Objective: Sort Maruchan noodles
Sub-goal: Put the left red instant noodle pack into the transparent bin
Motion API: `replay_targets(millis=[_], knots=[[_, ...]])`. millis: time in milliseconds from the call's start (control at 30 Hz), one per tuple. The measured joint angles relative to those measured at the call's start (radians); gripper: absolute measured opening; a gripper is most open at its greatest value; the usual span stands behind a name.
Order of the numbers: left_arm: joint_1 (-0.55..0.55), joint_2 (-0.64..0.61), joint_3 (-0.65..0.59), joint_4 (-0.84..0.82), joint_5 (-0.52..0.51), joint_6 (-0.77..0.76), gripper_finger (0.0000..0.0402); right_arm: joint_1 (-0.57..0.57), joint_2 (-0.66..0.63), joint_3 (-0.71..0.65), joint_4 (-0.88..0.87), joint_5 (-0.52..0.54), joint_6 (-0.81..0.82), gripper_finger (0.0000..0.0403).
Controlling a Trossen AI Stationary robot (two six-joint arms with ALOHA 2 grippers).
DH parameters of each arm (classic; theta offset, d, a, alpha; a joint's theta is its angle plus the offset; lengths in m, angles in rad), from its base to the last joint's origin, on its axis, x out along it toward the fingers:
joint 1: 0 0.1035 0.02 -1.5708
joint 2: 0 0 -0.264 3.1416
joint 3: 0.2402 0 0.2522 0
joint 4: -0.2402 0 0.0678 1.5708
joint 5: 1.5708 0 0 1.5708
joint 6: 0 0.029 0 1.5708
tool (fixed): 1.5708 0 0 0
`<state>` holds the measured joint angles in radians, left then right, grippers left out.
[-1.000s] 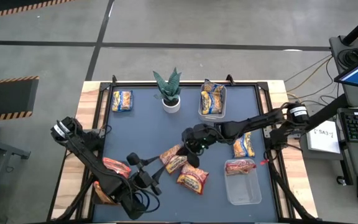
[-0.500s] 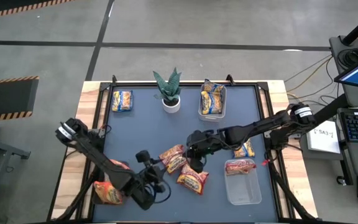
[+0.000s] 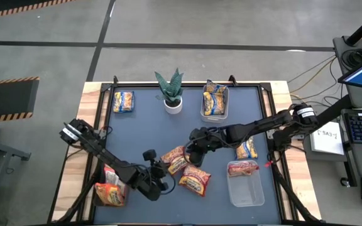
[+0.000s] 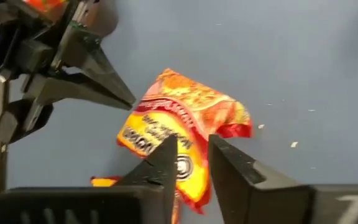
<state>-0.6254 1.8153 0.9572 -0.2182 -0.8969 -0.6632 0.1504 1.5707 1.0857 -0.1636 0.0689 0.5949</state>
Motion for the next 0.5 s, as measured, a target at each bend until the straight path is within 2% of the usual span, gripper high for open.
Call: replay_targets(millis=[267, 400, 500], knots=[[0.013, 0.000, -0.108, 0.183, 0.036, 0.001, 0.0001, -0.025, 0.000, -0.013, 0.019, -0.009, 0.028, 0.0170], [0.017, 0.000, -0.122, 0.224, 0.052, 0.019, 0.0000, -0.020, 0.004, -0.013, -0.016, 0.113, 0.074, 0.0213], [0.018, 0.000, -0.122, 0.220, 0.058, 0.023, 0.0000, -0.017, 0.029, -0.015, -0.054, 0.117, 0.102, 0.0239]])
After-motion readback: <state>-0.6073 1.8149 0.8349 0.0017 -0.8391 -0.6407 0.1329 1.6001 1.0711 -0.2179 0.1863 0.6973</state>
